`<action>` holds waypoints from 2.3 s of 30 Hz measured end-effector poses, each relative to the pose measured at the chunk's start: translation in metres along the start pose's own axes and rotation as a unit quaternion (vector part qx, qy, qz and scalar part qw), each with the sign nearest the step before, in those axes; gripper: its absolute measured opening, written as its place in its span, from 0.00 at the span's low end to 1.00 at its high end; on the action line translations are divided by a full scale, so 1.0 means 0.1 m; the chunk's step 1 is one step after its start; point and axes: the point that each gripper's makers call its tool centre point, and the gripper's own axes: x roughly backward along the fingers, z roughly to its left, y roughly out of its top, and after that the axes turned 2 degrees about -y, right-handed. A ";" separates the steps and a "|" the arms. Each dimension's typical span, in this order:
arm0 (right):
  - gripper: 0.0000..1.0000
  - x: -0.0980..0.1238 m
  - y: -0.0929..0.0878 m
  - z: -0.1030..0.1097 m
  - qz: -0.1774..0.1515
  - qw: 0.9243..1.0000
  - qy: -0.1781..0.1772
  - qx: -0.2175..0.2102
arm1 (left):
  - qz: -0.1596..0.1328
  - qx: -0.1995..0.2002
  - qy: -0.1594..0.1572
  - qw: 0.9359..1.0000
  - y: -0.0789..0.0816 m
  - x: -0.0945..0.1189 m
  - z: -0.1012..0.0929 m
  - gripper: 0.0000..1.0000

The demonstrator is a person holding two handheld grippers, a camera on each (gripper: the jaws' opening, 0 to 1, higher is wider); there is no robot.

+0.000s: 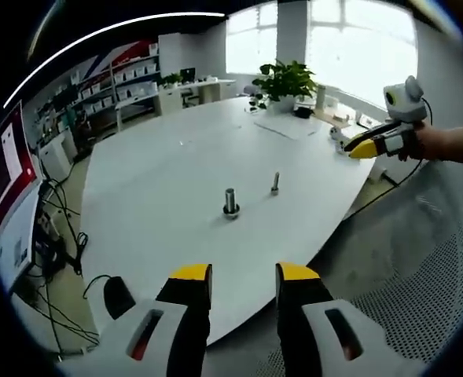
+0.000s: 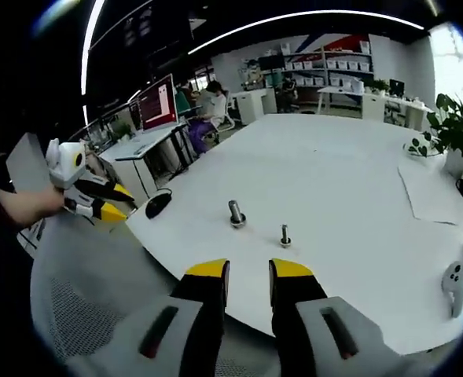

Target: Place the washer onto the threaded stud by aligning its center hole with the stud, sliding it down to the base, and recovering from edge contact or off-axis alignment until the washer reaches the visible bottom stop.

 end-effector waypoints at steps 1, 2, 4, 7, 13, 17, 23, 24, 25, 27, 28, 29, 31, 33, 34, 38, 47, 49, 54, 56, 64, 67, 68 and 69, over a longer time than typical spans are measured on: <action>0.23 0.01 -0.01 0.02 0.001 1.000 0.001 0.003 | -0.001 0.001 0.001 1.000 0.00 0.00 0.00 0.30; 0.23 0.02 -0.02 0.03 0.002 1.000 0.001 0.005 | -0.001 0.000 0.002 1.000 0.00 0.01 0.00 0.30; 0.23 0.03 -0.01 0.07 -0.006 1.000 0.005 0.002 | -0.002 -0.001 0.004 1.000 0.01 0.01 0.01 0.30; 0.23 0.03 -0.01 0.09 -0.012 1.000 0.003 -0.002 | -0.007 -0.002 0.006 1.000 0.02 0.02 0.02 0.30; 0.26 0.00 -0.02 0.15 -0.008 1.000 0.008 -0.005 | -0.019 0.003 0.008 1.000 0.06 0.05 0.05 0.27; 0.28 -0.05 -0.10 0.14 0.005 1.000 0.009 0.002 | -0.020 0.005 0.008 1.000 0.05 0.05 0.04 0.27; 0.29 -0.04 -0.10 0.14 0.001 1.000 0.004 0.017 | -0.023 0.004 0.008 1.000 0.07 0.05 0.03 0.27; 0.29 -0.05 -0.12 0.14 0.006 1.000 0.006 0.014 | -0.022 0.005 0.007 1.000 0.07 0.05 0.03 0.27; 0.29 -0.06 -0.14 0.14 0.010 1.000 0.007 0.015 | -0.023 0.005 0.008 1.000 0.07 0.05 0.03 0.27; 0.29 -0.06 -0.16 0.14 0.017 1.000 0.004 0.025 | -0.027 0.007 0.007 1.000 0.08 0.05 0.03 0.27; 0.29 -0.06 -0.17 0.14 0.018 0.999 0.003 0.028 | -0.028 0.009 0.006 1.000 0.08 0.05 0.03 0.27; 0.29 -0.05 -0.18 0.14 0.019 0.999 0.003 0.028 | -0.027 0.010 0.006 1.000 0.08 0.06 0.03 0.27; 0.29 -0.06 -0.20 0.12 0.022 0.999 0.000 0.024 | -0.026 0.013 0.006 1.000 0.07 0.05 0.04 0.27; 0.29 -0.05 -0.21 0.10 0.024 0.999 -0.004 0.021 | -0.022 0.014 0.006 1.000 0.06 0.05 0.03 0.27; 0.29 -0.05 -0.22 0.09 0.026 0.999 -0.005 0.019 | -0.021 0.014 0.006 1.000 0.06 0.05 0.03 0.27; 0.29 -0.05 -0.25 0.09 0.033 0.999 -0.006 0.024 | -0.019 0.013 0.005 1.000 0.05 0.04 0.02 0.27; 0.29 -0.06 -0.33 0.02 0.049 0.999 -0.017 0.006 | -0.018 0.012 0.006 1.000 0.05 0.04 0.02 0.27; 0.29 -0.06 -0.34 0.01 0.052 0.998 -0.020 0.005 | -0.022 0.012 0.009 1.000 0.06 0.05 0.03 0.27; 0.29 -0.05 -0.34 -0.01 0.053 0.998 -0.025 0.000 | -0.020 0.013 0.007 1.000 0.05 0.05 0.03 0.26; 0.29 -0.05 -0.35 -0.02 0.055 0.998 -0.025 -0.001 | -0.018 0.013 0.005 1.000 0.05 0.04 0.02 0.26; 0.28 -0.04 -0.33 -0.03 0.047 0.999 -0.027 -0.009 | -0.013 0.015 0.011 1.000 0.02 0.04 0.04 0.26; 0.28 -0.04 -0.33 -0.03 0.048 0.998 -0.027 -0.012 | -0.011 0.015 0.009 1.000 0.01 0.03 0.04 0.26; 0.28 -0.04 -0.33 -0.03 0.047 0.998 -0.026 -0.011 | -0.009 0.014 0.008 1.000 0.01 0.03 0.03 0.26; 0.29 -0.03 -0.31 -0.02 0.043 0.999 -0.026 -0.012 | -0.008 0.012 0.008 1.000 0.01 0.03 0.03 0.26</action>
